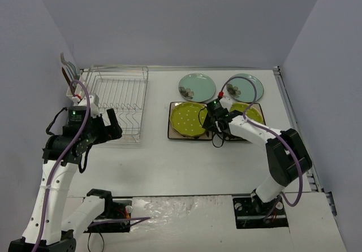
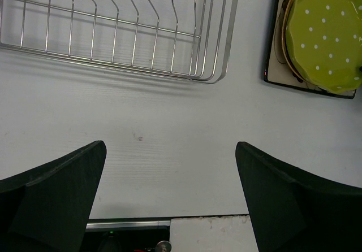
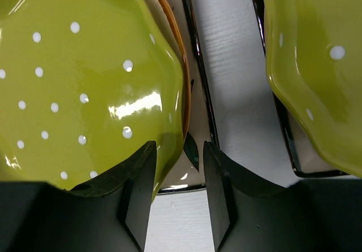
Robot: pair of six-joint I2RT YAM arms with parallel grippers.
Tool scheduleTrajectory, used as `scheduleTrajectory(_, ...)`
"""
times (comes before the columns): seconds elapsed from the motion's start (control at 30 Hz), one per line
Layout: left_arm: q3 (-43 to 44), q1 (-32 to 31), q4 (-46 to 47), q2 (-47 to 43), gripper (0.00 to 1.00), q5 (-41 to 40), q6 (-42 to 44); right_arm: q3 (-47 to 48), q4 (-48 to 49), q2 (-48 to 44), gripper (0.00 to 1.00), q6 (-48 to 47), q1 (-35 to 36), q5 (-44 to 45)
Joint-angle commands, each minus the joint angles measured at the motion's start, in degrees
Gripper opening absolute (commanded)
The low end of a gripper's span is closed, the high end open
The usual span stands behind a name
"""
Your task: Load the plates into the dish rack
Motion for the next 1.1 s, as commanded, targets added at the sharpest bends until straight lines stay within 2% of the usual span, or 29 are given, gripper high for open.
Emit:
scheduleTrajectory(0.0,1.16,0.17,2.62,0.30,0.97,1.16,-0.02,3.88,2.77,1.13,0.35,0.85,0.48,4.51)
scheduleTrajectory(0.33,0.69,0.16,2.42,1.41,0.97,1.96,1.60,5.64,3.13,4.68,0.28,0.52,0.48,6.03)
scheduleTrajectory(0.43,0.54,0.08,2.78,1.73,0.97,2.21,1.45,5.88,3.48,5.16,0.22,0.14,0.46,6.79)
scheduleTrajectory(0.63,-0.24,0.17,3.71,2.12,0.97,3.79,0.17,6.28,3.40,5.05,0.03,-0.91,0.39,7.61)
scheduleTrajectory(0.7,-0.73,0.17,4.35,2.15,0.97,4.61,-1.29,6.47,3.41,4.03,0.00,-1.18,0.39,7.57)
scheduleTrajectory(0.9,-3.09,-0.83,8.15,2.62,0.97,8.66,-8.61,7.21,2.27,0.38,0.00,-1.06,0.39,6.85)
scheduleTrajectory(1.07,-4.32,-7.20,13.65,5.01,0.97,7.71,-17.70,8.68,-0.45,-3.27,0.00,0.35,0.30,5.66)
